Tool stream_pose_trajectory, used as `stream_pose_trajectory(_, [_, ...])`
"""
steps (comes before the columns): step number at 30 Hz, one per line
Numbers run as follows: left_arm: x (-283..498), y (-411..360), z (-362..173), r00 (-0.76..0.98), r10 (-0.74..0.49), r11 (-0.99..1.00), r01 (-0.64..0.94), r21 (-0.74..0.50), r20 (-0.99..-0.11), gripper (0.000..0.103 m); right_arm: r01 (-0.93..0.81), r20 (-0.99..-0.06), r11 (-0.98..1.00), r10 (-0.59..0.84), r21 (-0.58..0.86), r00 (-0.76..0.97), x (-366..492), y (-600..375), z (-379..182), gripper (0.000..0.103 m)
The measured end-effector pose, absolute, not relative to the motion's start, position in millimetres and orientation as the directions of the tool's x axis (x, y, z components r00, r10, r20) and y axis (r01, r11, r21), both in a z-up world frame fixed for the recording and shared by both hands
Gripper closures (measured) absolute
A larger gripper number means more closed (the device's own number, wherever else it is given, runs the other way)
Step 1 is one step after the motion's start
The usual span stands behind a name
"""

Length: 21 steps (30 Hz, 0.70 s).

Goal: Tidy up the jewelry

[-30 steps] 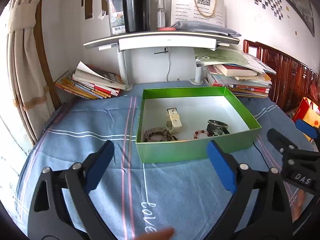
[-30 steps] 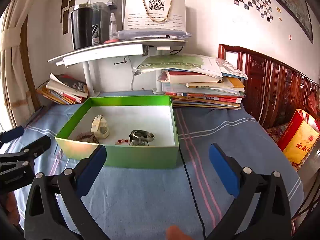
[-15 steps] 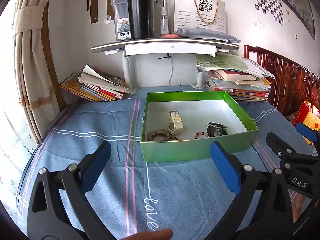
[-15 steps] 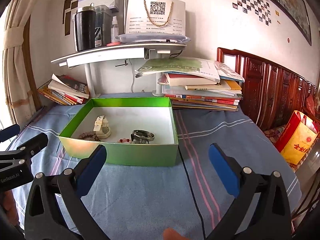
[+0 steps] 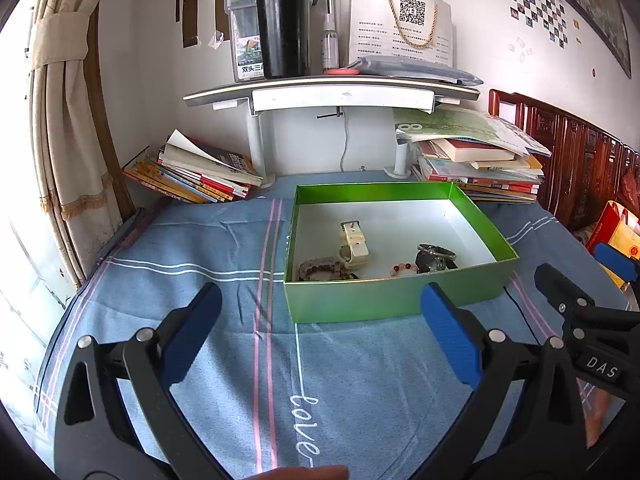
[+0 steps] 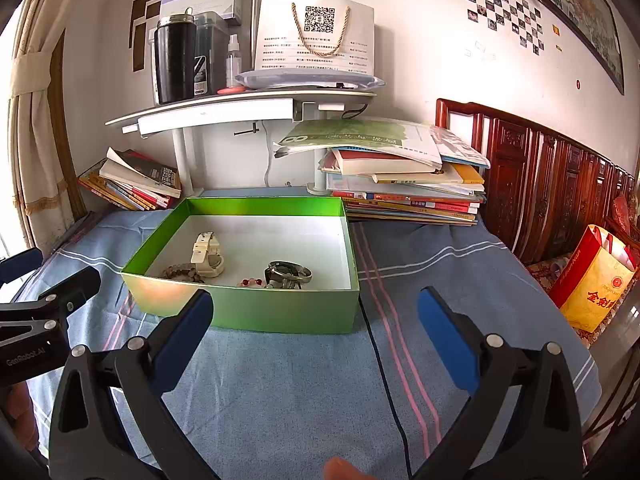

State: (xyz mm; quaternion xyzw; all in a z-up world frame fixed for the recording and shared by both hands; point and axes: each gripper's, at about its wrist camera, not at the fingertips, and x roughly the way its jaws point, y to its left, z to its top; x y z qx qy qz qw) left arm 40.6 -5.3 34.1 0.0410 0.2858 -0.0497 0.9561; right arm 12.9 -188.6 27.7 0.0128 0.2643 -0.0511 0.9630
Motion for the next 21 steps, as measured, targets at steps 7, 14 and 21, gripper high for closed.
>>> stream_pose_trajectory(7, [41.1, -4.3, 31.1, 0.826, -0.062, 0.992, 0.114, 0.060, -0.560, 0.004, 0.096, -0.502, 0.995, -0.086, -0.008, 0.861, 10.7, -185.6, 30.9, 0.003])
stream_pose_trajectory(14, [41.8, -1.6, 29.5, 0.825, -0.060, 0.992, 0.112, 0.057, -0.562, 0.004, 0.091, -0.503, 0.996, -0.083, -0.009, 0.860, 10.4, -182.2, 31.0, 0.003])
stream_pose_trajectory(21, [41.6, -0.1, 30.1, 0.826, -0.060, 0.993, 0.109, 0.054, -0.560, 0.004, 0.086, -0.505, 0.996, -0.079, -0.010, 0.859, 10.9, -179.1, 31.7, 0.003])
